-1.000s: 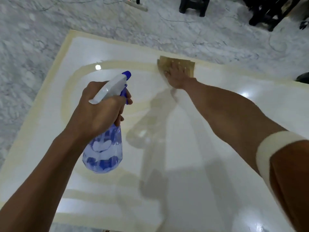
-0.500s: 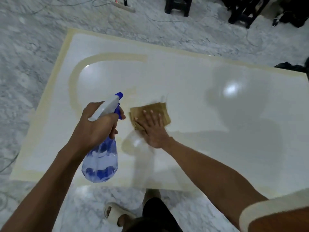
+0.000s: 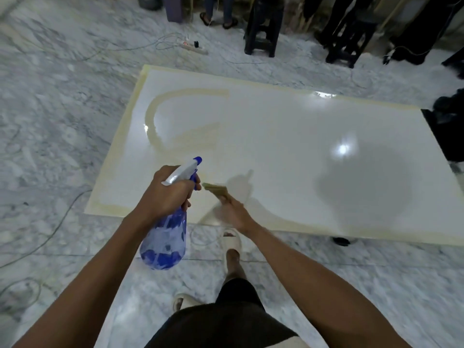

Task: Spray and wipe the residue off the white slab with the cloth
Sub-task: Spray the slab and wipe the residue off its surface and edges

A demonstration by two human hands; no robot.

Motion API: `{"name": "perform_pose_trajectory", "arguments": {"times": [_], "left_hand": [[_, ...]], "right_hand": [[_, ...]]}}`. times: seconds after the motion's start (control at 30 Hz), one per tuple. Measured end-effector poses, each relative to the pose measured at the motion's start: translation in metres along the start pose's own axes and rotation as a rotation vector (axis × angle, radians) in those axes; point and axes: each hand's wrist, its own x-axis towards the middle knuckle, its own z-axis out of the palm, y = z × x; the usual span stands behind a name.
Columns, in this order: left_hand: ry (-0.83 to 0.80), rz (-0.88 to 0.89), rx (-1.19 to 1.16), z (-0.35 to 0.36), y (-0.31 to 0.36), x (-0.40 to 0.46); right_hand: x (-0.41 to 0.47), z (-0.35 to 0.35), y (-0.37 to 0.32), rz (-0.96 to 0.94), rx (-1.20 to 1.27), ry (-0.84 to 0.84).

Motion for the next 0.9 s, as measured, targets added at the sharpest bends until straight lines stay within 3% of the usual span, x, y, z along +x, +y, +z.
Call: {"name": "perform_pose_trajectory", "arguments": {"times": [0.1, 0.2, 0.33, 0.47, 0.9], "left_hand": [[0.02, 0.038, 0.036, -0.011, 0.001, -0.01], [0.038, 0.059, 0.067, -0.025, 0.007, -0.022], [0.056, 0.076, 0.056, -0.039, 0.021, -0.038], [0.125, 0.094, 0.117, -0.048, 0.025, -0.05], [0.18, -0.157, 0.004, -0.057, 0.006, -0.073]], "right_hand": [[-0.01, -0.029, -0.059, 0.064, 0.243, 0.262], [-0.02, -0.046, -0.106, -0.055, 0.543, 0.297], [-0.03, -0.048, -0.147, -0.127, 0.842, 0.193], [-0.03, -0.021, -0.142, -0.106, 1.111, 0.039], [-0.005, 0.038, -0.145, -0.013, 1.178, -0.053]]}}
